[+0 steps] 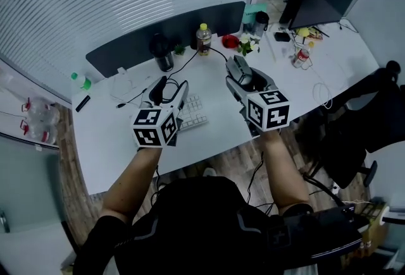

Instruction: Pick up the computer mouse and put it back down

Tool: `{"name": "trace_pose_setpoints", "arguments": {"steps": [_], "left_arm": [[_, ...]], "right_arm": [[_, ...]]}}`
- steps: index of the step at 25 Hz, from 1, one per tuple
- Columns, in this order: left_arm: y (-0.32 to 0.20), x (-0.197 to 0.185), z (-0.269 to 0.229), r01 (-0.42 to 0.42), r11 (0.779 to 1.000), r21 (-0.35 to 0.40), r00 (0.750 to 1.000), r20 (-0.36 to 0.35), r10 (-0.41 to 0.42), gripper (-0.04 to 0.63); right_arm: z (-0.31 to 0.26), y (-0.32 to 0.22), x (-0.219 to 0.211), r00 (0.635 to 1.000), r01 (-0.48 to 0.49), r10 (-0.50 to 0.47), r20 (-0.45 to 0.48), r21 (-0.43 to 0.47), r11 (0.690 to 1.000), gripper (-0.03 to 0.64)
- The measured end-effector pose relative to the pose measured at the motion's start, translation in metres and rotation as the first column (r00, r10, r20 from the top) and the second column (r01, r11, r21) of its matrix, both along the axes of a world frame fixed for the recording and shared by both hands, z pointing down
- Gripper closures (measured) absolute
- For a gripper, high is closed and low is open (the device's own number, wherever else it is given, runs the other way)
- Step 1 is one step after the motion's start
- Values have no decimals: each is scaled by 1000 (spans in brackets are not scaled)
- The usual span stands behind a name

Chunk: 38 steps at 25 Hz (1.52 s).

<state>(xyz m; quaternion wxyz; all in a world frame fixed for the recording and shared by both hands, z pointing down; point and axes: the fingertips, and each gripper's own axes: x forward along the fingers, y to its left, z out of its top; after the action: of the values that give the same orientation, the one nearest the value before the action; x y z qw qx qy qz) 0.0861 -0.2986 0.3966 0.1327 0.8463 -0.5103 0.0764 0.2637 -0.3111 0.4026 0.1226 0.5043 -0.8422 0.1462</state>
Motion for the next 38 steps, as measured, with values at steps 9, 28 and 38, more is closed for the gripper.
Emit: {"name": "trace_pose_setpoints", "arguments": {"steps": [9,28,38], "left_arm": [[-19,28,53,-26,997,-77,1000,12,27,314],[-18,68,199,-46,941,-336,998,21,56,336],[-4,73,247,-65,907,-416,991,81,108,336]], "right_arm": [[59,-23,42,998,-63,60,-35,-102,993,324],[252,-38,66,990,-79,28,-138,-381,921,324],[310,-32,67,985,-87,8,-171,-462,883,324]]}}
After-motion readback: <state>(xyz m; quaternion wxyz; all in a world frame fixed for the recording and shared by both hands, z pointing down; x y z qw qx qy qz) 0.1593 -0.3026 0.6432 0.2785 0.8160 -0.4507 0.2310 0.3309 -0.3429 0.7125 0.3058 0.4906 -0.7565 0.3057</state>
